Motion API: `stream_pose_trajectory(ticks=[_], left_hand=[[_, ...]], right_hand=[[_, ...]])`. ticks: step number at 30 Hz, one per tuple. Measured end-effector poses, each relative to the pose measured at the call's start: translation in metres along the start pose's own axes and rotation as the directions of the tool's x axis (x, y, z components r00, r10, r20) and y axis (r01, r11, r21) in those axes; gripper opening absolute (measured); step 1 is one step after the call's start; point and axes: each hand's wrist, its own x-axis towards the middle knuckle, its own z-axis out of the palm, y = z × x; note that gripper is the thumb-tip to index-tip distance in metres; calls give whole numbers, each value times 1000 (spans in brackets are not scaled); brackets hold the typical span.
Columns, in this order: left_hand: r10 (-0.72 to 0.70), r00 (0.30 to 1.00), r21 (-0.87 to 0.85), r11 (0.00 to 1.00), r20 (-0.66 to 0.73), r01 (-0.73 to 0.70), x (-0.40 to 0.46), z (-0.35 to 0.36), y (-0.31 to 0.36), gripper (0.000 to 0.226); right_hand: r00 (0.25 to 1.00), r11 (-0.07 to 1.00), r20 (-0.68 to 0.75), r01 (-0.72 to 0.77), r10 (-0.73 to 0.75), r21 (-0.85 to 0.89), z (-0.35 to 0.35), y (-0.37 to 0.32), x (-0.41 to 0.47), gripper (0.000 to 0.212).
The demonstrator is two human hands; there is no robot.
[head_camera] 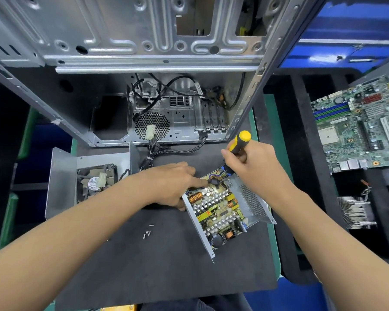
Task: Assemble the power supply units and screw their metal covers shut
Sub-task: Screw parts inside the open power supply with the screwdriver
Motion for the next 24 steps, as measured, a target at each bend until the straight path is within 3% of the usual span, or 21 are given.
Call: stream_pose_trajectory(ticks=[24], left_hand=[[13,1000,-17,1000,-2,-13,-1,4,-4,76]], right_hand=[[995,989,50,88,-82,-123,2,-3,7,26]])
